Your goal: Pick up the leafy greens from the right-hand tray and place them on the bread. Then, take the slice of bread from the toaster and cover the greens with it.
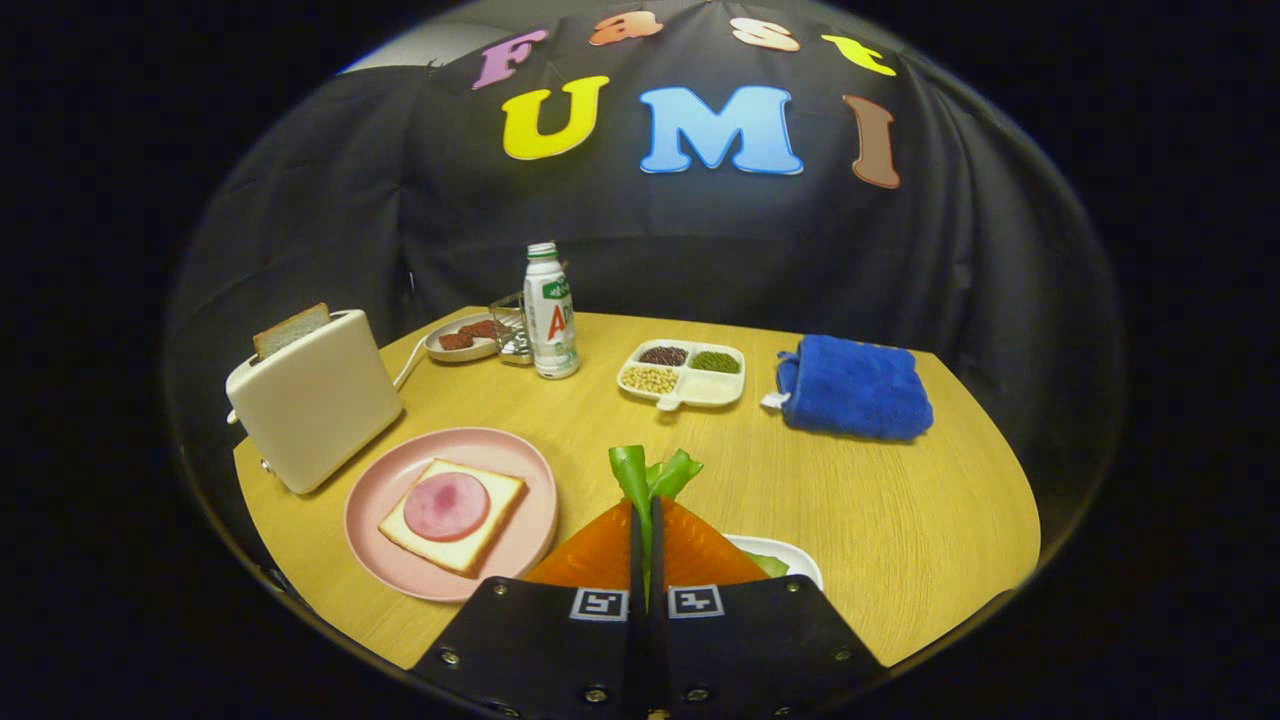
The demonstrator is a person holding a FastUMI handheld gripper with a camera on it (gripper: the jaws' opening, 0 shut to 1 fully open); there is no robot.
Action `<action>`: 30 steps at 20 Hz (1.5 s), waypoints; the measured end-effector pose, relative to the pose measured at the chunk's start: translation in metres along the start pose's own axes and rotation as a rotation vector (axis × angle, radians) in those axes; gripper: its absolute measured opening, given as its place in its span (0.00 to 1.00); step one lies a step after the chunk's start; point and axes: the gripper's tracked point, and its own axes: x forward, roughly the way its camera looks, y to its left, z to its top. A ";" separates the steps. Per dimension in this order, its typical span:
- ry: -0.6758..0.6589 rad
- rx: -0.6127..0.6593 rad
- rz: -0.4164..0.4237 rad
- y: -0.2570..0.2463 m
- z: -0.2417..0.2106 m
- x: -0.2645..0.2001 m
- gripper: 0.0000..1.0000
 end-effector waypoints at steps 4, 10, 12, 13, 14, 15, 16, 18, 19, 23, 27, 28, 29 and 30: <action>-0.040 -0.053 0.105 0.066 0.016 0.013 0.00; -0.057 -0.089 0.177 0.126 0.017 0.041 0.00; -0.048 -0.106 0.178 0.137 0.010 0.050 0.00; -0.037 -0.114 0.183 0.143 0.004 0.053 0.00; -0.021 -0.116 0.193 0.149 -0.002 0.056 0.00; -0.006 -0.116 0.205 0.154 -0.008 0.059 0.00; 0.003 -0.115 0.212 0.158 -0.011 0.059 0.00; 0.023 -0.121 0.214 0.163 -0.020 0.062 0.00; 0.031 -0.129 0.219 0.165 -0.023 0.061 0.04; 0.010 -0.149 0.206 0.168 -0.020 0.060 0.27; -0.019 -0.140 0.212 0.172 -0.009 0.055 0.66; -0.027 -0.131 0.209 0.173 -0.005 0.053 0.65; -0.035 -0.121 0.215 0.175 -0.002 0.052 0.67; -0.044 -0.114 0.217 0.177 0.003 0.049 0.71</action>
